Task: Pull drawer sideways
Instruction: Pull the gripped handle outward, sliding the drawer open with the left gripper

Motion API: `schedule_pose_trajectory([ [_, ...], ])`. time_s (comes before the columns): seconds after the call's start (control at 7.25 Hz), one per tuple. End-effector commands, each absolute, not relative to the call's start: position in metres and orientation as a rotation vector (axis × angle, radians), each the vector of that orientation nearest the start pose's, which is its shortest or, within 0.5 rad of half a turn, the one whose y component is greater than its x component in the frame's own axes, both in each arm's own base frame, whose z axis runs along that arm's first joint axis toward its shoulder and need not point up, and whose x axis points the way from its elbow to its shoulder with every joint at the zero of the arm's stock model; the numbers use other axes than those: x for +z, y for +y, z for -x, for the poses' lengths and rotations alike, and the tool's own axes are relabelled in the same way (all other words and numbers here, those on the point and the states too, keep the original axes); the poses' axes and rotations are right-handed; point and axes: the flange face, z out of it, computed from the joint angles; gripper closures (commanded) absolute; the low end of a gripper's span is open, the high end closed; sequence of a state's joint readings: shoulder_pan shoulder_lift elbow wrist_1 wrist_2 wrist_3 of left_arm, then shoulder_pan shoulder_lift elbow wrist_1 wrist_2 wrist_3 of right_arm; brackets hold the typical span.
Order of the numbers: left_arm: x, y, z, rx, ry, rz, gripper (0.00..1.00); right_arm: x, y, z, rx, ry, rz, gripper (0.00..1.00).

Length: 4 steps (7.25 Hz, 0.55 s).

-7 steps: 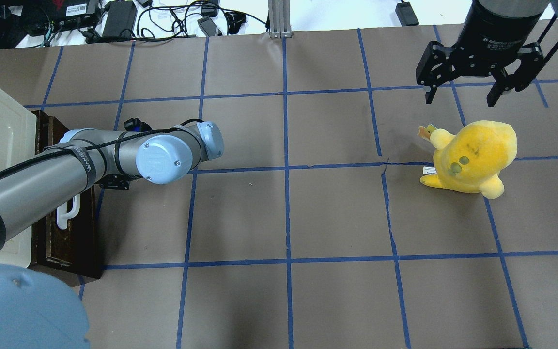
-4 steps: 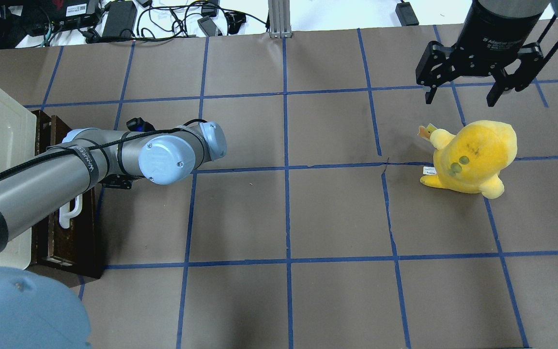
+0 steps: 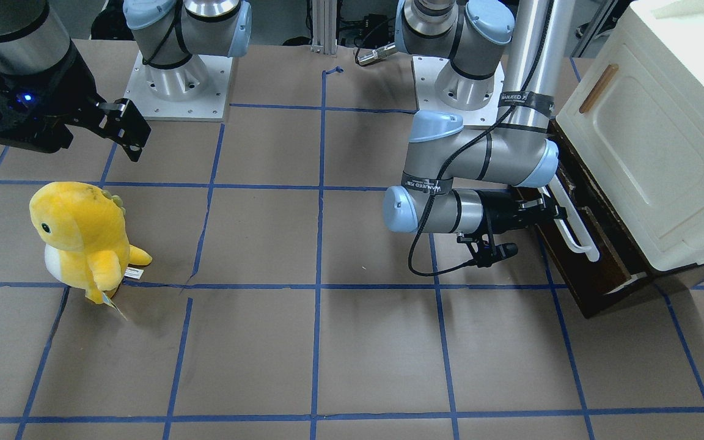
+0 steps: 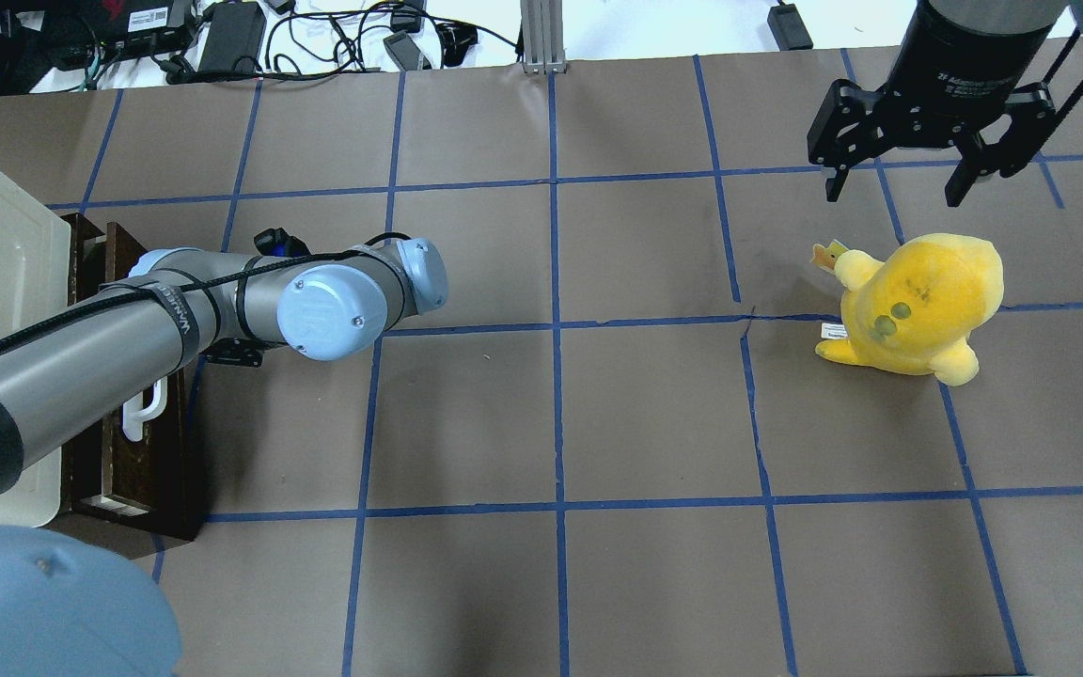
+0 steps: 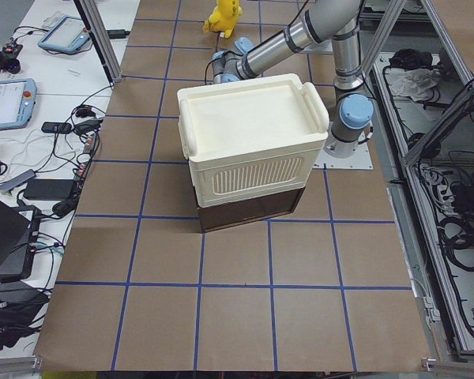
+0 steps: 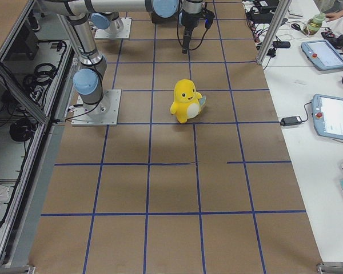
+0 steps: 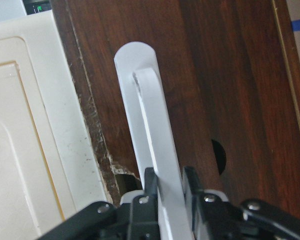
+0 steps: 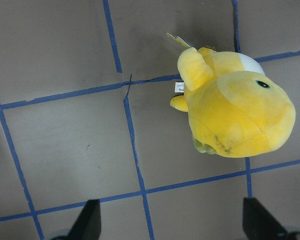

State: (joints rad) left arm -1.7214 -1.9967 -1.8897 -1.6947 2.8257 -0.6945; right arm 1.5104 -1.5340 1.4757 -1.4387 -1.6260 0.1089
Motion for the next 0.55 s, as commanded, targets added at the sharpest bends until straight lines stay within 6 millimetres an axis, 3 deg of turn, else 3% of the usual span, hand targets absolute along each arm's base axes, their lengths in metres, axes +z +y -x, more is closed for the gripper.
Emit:
schedule_pose_trajectory([
  [0.0, 0.188, -0.492, 0.12, 0.202, 1.776, -0.102, 0.87, 0.503, -0.506, -0.098, 0.118, 3.185, -0.266, 0.0],
  [0.41, 0.191, -0.49, 0.138, 0.179, 1.78, -0.129, 0.87, 0.504, -0.506, -0.098, 0.116, 3.185, -0.266, 0.0],
])
